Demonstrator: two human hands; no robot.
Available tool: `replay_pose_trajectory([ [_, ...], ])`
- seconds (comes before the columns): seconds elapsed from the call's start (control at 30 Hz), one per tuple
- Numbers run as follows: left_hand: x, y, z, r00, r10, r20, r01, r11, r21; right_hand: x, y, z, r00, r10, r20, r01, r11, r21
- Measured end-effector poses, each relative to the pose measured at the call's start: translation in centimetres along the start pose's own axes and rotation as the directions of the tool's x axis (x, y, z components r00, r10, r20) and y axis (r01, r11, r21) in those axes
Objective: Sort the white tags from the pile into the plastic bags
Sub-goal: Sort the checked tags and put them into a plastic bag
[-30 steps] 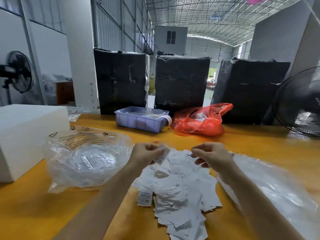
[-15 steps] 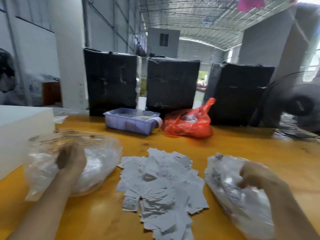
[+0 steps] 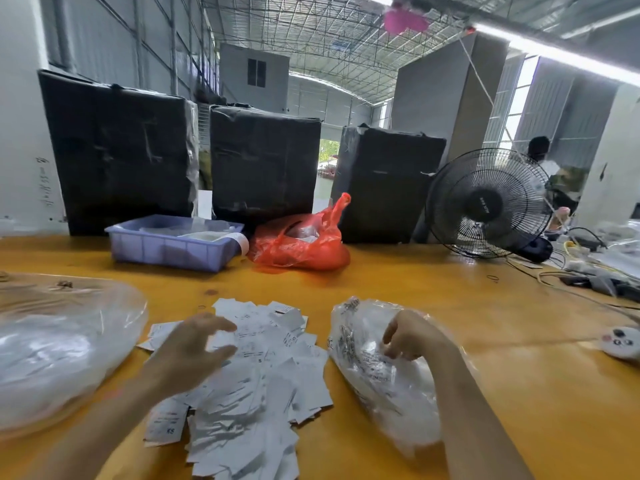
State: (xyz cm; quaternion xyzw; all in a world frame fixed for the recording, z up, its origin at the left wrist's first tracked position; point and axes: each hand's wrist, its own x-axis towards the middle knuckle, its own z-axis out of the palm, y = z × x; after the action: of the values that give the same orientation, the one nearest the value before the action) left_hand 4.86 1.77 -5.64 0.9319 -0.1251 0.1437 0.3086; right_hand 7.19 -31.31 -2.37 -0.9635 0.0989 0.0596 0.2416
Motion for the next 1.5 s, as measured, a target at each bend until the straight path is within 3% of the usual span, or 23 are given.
replay_pose_trajectory([
  [0.17, -0.6, 0.4, 2.1, 0.995, 0.062, 0.084, -0.064, 0.998, 0.024, -0.2, 0.1, -0.7, 1.000, -0.005, -0.022, 0.004, 1.000, -0.014],
  [0.47, -0.5, 1.5, 1.8, 0.986, 0.146, -0.081, -0.147, 0.989, -0.003, -1.4, -1.3, -2.8, 0.994, -0.012, -0.108, 0.030, 0.985, 0.168],
  [0.53, -0.6, 2.3, 1.7, 0.978, 0.152, -0.139, -0.165, 0.983, -0.081, -2.3, -2.5, -3.7, 0.988, -0.052, -0.144, 0.091, 0.956, 0.279],
  [0.6, -0.6, 3.7, 1.2, 0.984, 0.097, -0.150, -0.133, 0.958, -0.255, -3.9, -4.6, -4.3, 0.976, -0.176, -0.130, 0.217, 0.846, 0.487],
  [0.67, -0.8, 5.4, 0.7, 0.999, 0.011, -0.032, -0.026, 0.860, -0.510, -5.6, -7.1, -3.9, 0.934, -0.350, -0.077, 0.315, 0.702, 0.638],
  [0.73, -0.9, 6.5, 0.3, 0.976, -0.055, 0.212, 0.196, 0.647, -0.737, -6.6, -9.4, -2.4, 0.880, -0.473, -0.031, 0.352, 0.609, 0.711],
  [0.8, -0.9, 7.0, -0.3, 0.929, -0.062, 0.364, 0.348, 0.474, -0.809, -7.0, -11.1, -0.3, 0.860, -0.510, -0.017, 0.368, 0.597, 0.713],
  [0.83, -1.0, 7.0, -0.4, 0.924, -0.065, 0.376, 0.364, 0.446, -0.818, -7.1, -11.7, 0.6, 0.864, -0.503, -0.018, 0.365, 0.602, 0.710],
  [1.07, -1.4, 6.3, -0.6, 0.940, -0.280, 0.196, 0.325, 0.555, -0.766, -6.8, -12.9, 3.8, 0.911, -0.406, -0.078, 0.317, 0.566, 0.761],
  [1.2, -0.9, 5.5, -0.6, 0.939, -0.335, 0.082, 0.278, 0.593, -0.756, -6.6, -12.9, 4.1, 0.911, -0.411, -0.024, 0.267, 0.546, 0.794],
  [1.37, -0.7, 5.0, -0.5, 0.925, -0.369, 0.085, 0.266, 0.472, -0.840, -6.3, -12.3, 4.2, 0.871, -0.475, 0.123, 0.274, 0.679, 0.681],
  [1.5, -0.6, 5.2, -0.5, 0.920, -0.379, 0.101, 0.251, 0.371, -0.894, -6.1, -12.4, 4.7, 0.861, -0.483, 0.157, 0.248, 0.669, 0.701],
])
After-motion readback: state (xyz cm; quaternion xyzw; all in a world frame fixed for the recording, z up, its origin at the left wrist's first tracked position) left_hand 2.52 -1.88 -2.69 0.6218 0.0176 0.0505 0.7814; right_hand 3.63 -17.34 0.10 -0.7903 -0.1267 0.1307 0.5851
